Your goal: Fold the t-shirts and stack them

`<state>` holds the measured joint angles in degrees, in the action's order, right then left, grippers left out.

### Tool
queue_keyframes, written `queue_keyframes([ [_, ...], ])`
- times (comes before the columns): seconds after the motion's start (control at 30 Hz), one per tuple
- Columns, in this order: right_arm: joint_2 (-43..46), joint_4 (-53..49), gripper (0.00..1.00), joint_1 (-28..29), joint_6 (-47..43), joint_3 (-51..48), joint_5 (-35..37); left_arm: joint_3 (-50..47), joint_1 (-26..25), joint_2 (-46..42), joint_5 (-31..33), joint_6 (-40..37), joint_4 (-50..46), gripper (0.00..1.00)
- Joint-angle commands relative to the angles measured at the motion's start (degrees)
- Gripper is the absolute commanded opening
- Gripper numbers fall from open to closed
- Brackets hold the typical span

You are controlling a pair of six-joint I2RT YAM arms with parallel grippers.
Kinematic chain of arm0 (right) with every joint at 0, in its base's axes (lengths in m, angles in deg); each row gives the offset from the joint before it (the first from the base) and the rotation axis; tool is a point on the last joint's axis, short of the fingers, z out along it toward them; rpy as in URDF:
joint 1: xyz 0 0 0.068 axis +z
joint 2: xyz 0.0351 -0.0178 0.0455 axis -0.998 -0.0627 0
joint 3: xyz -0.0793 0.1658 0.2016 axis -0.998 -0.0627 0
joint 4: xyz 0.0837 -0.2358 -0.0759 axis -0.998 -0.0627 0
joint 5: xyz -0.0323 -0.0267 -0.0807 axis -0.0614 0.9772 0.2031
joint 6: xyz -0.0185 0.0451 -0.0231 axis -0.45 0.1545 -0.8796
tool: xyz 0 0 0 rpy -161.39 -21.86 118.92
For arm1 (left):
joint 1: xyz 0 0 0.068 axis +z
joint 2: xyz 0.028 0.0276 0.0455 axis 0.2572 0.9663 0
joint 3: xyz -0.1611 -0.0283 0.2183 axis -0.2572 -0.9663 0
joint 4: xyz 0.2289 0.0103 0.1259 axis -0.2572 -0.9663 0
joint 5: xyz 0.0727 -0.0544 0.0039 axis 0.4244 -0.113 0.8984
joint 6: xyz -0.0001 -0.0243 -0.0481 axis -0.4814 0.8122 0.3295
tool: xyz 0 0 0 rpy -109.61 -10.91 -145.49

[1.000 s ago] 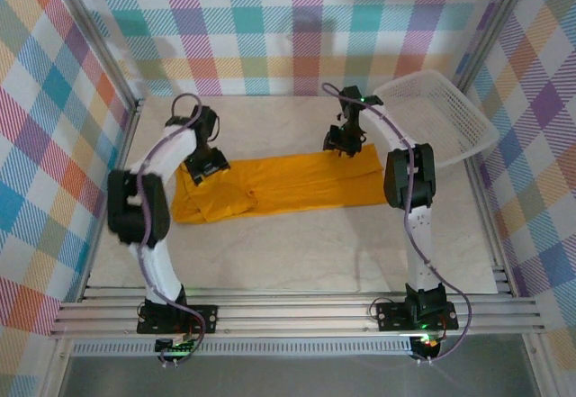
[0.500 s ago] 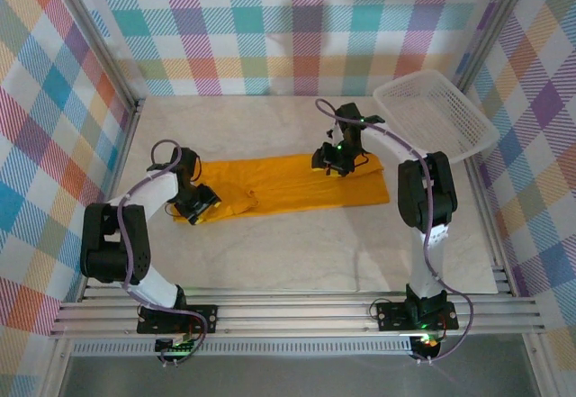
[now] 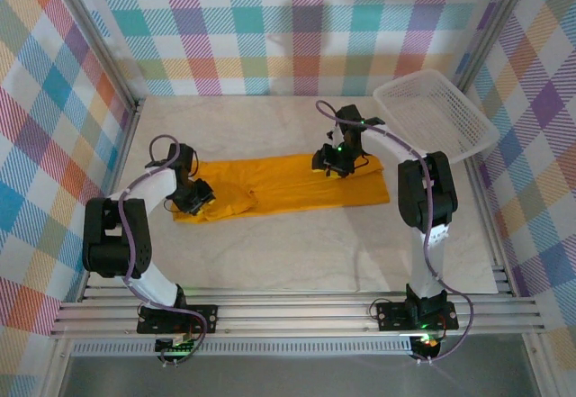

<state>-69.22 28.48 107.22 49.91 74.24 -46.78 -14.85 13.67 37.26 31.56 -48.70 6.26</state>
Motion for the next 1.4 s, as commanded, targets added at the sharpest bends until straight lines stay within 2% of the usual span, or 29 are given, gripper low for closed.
queue_keyframes([
  [0.0, 1.65, 0.18, 0.49, -0.08, 0.86, -0.48, -0.98, 2.58, 0.58, -0.5, 0.16, -1.02, -1.51, 0.28],
  [0.17, 1.25, -0.03, 0.49, -0.08, 1.01, -0.22, -0.78, 2.73, 0.81, -0.96, 0.73, -0.96, -2.0, 0.18],
  [0.37, 1.4, -0.11, 0.48, -0.07, 0.91, -0.31, -0.37, 3.34, 1.15, -0.38, 0.91, -1.49, -2.77, 0.0],
  [0.67, 0.12, -1.57, 0.48, -0.08, 0.62, -0.22, 1.4, 9.57, 3.21, 0.7, 1.91, -2.01, -8.14, 0.0],
  [1.03, -0.25, -1.7, 0.47, -0.08, 1.06, 0.22, 1.47, 18.14, 4.92, 10.92, 4.51, -6.03, -13.08, 0.0],
  [1.37, 0.85, -1.86, 0.47, -0.1, 1.06, -0.84, 1.97, 23.46, 5.18, 17.66, 9.59, -10.13, -11.93, 0.11],
])
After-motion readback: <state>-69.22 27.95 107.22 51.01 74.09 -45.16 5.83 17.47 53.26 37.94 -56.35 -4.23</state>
